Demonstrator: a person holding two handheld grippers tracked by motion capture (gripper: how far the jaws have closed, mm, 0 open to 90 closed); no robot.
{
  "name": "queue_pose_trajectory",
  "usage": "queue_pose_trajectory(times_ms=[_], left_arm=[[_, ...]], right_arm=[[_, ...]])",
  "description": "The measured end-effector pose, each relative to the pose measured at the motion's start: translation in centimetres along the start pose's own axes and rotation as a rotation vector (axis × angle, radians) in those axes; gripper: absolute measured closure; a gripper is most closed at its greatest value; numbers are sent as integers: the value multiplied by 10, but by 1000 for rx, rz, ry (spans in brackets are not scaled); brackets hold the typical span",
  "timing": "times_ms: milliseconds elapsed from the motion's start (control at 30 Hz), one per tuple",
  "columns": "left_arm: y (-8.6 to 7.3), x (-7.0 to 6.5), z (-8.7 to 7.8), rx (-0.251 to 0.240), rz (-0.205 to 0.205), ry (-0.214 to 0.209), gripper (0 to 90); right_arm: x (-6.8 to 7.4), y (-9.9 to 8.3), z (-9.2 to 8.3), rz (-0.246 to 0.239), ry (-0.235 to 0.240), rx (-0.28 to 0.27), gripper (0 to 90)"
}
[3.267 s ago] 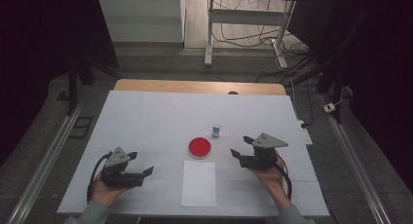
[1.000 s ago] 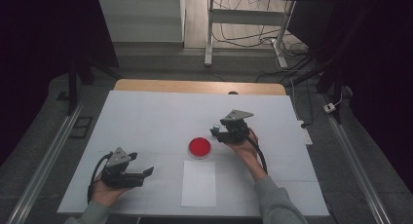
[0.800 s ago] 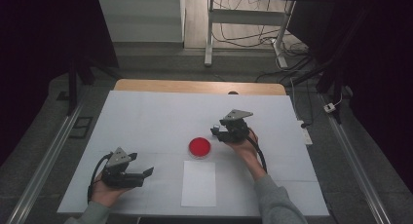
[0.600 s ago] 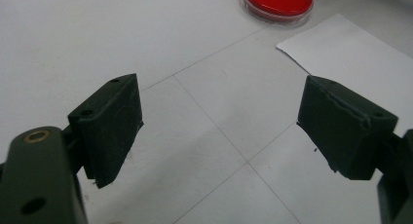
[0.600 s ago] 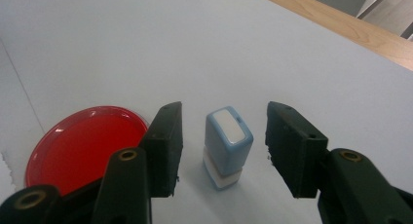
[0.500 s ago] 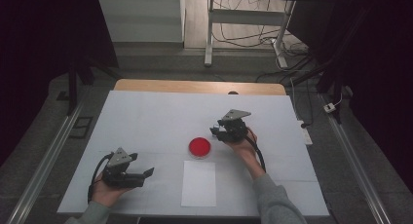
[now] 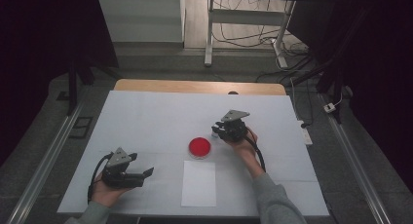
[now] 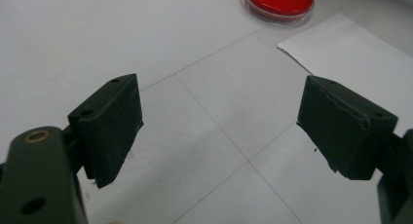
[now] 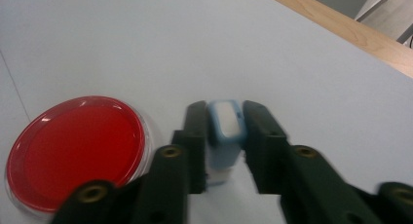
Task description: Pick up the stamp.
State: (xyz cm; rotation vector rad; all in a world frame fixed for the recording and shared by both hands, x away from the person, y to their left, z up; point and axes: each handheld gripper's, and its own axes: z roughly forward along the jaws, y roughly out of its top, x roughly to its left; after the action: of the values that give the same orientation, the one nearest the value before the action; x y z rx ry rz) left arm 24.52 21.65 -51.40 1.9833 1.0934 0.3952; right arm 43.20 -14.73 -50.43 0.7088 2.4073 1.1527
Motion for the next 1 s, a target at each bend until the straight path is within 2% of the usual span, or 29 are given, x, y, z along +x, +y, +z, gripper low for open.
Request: queue_pose_trajectory(times_ms=[133,267,367,1000], left_arm=[[0,0,-1,-1,1,2,165],[0,0,-1,-3,-1,3,165],[-1,1,-1,-5,-2,3,166],[-1,1,0,-2,-2,2,166]], right_arm=[[1,0,0,-17,12,-2,748],[2,1,-1,-26,4,-5,751],[1,0,-3,-6,4,-25,752],[-1,5,-21,31,-22,-94,753]])
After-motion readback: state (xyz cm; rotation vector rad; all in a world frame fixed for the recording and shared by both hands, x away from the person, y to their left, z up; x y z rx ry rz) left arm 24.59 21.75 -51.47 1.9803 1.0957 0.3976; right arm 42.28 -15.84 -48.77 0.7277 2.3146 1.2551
